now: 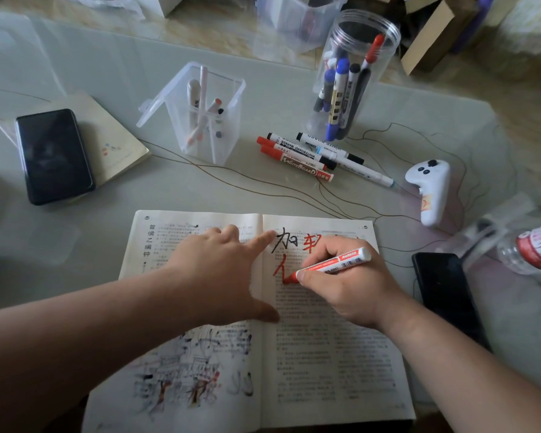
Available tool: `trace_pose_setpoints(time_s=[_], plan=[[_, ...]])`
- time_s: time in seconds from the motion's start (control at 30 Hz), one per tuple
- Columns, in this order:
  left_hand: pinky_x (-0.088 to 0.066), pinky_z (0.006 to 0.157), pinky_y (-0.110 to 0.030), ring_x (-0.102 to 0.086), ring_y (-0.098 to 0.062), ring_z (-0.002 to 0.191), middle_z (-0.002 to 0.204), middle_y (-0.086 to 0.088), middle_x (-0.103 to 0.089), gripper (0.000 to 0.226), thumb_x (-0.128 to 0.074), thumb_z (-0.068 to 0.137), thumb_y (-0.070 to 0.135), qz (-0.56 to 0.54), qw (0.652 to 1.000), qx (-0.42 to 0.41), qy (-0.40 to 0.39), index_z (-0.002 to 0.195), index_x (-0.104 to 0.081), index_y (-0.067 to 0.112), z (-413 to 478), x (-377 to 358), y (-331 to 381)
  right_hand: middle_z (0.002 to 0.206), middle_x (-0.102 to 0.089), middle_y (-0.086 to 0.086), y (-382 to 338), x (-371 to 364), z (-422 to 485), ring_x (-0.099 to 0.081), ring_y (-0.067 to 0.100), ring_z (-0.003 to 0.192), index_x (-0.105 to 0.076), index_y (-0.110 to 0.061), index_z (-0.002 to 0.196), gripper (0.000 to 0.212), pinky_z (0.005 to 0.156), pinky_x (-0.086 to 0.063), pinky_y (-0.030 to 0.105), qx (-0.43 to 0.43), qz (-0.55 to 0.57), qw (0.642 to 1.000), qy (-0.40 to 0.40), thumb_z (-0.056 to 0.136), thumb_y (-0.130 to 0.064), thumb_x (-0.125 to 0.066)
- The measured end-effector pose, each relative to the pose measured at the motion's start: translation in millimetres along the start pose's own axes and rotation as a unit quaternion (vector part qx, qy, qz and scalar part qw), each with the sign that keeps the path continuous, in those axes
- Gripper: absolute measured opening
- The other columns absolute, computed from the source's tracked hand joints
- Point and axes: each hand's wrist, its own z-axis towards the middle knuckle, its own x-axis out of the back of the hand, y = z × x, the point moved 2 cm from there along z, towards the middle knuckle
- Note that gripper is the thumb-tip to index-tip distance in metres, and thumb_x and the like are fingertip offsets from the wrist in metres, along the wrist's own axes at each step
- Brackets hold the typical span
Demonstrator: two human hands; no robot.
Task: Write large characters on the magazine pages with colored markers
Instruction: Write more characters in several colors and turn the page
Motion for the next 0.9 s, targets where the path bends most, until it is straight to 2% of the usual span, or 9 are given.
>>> trace_pose_setpoints(time_s=[0.1, 0.2, 0.4, 0.47, 0.57, 0.73, 0.83, 0.9], plan=[[-0.042, 0.102, -0.038, -0.046, -0.024, 0.131, 0.139, -0.002, -0.045, 0.126, -0.048, 0.055, 0.101, 0.000, 1.000, 0.000, 0.003, 0.155, 0.009, 0.048, 0.1, 0.0, -0.3, 0.069, -0.069, 0.007, -0.7, 5.4, 2.5, -0.060, 0.020, 0.061, -0.070, -0.009, 0.072, 0.014, 0.057, -0.047, 0.030, 0.017, 0.036, 0.999, 0.025, 0.079, -0.012, -0.082], [-0.043, 0.102, -0.037, -0.047, -0.023, 0.129, 0.137, -0.001, -0.046, 0.126, -0.047, 0.055, 0.101, -0.004, 1.000, -0.002, 0.005, 0.155, 0.009, 0.048, 0.4, -0.2, -0.1, 0.072, -0.071, 0.001, 1.2, 11.6, 5.0, -0.063, 0.013, 0.064, -0.071, -0.008, 0.076, 0.012, 0.059, -0.049, 0.025, 0.015, 0.039, 0.998, 0.044, 0.082, -0.010, -0.081], [-0.043, 0.102, -0.038, -0.046, -0.023, 0.129, 0.137, -0.002, -0.045, 0.127, -0.048, 0.055, 0.101, -0.004, 1.000, -0.002, 0.004, 0.155, 0.009, 0.047, -0.1, -0.1, -0.4, 0.075, -0.072, -0.001, 5.3, 9.5, 4.5, -0.066, 0.020, 0.071, -0.072, -0.017, 0.076, 0.011, 0.065, -0.054, 0.036, 0.020, -0.002, 1.000, 0.022, 0.083, -0.016, -0.081], [-0.043, 0.102, -0.038, -0.046, -0.023, 0.129, 0.138, -0.002, -0.045, 0.126, -0.048, 0.056, 0.101, -0.003, 1.000, -0.001, 0.004, 0.155, 0.009, 0.048, 0.0, 0.1, -0.1, 0.074, -0.071, -0.003, 5.7, 9.0, 5.5, -0.065, 0.016, 0.069, -0.071, -0.016, 0.074, 0.013, 0.063, -0.053, 0.033, 0.012, -0.016, 1.000, 0.022, 0.082, -0.016, -0.081], [-0.043, 0.102, -0.038, -0.046, -0.023, 0.129, 0.137, -0.002, -0.046, 0.126, -0.048, 0.055, 0.101, -0.003, 1.000, -0.001, 0.002, 0.155, 0.008, 0.048, -0.3, 0.1, -0.1, 0.071, -0.070, -0.005, 4.3, 9.8, 6.5, -0.063, 0.005, 0.066, -0.071, -0.013, 0.073, 0.013, 0.062, -0.049, 0.022, 0.002, -0.010, 1.000, 0.023, 0.080, -0.013, -0.082], [-0.044, 0.101, -0.037, -0.047, -0.022, 0.128, 0.135, -0.001, -0.046, 0.126, -0.048, 0.055, 0.101, -0.006, 1.000, -0.002, 0.002, 0.155, 0.008, 0.048, -0.6, 0.5, -0.5, 0.076, -0.072, -0.008, 5.2, 10.9, 6.8, -0.066, 0.010, 0.071, -0.073, -0.017, 0.077, 0.010, 0.064, -0.052, 0.023, 0.003, -0.015, 0.999, 0.032, 0.082, -0.017, -0.081], [-0.044, 0.101, -0.037, -0.046, -0.021, 0.128, 0.136, 0.000, -0.046, 0.126, -0.048, 0.056, 0.101, -0.007, 1.000, -0.001, 0.000, 0.155, 0.009, 0.048, -1.0, 1.1, -0.1, 0.072, -0.069, -0.011, 4.1, 11.2, 7.3, -0.062, 0.006, 0.065, -0.070, -0.019, 0.073, 0.013, 0.058, -0.047, 0.017, -0.006, -0.030, 0.999, 0.044, 0.081, -0.017, -0.080], [-0.044, 0.100, -0.037, -0.047, -0.021, 0.128, 0.135, 0.000, -0.046, 0.125, -0.048, 0.056, 0.101, -0.007, 1.000, -0.002, 0.000, 0.155, 0.008, 0.049, -1.4, 1.8, 0.0, 0.071, -0.070, -0.007, 3.2, 12.5, 8.3, -0.061, 0.010, 0.062, -0.068, -0.016, 0.071, 0.014, 0.056, -0.046, 0.020, -0.014, -0.027, 0.998, 0.058, 0.080, -0.015, -0.079]])
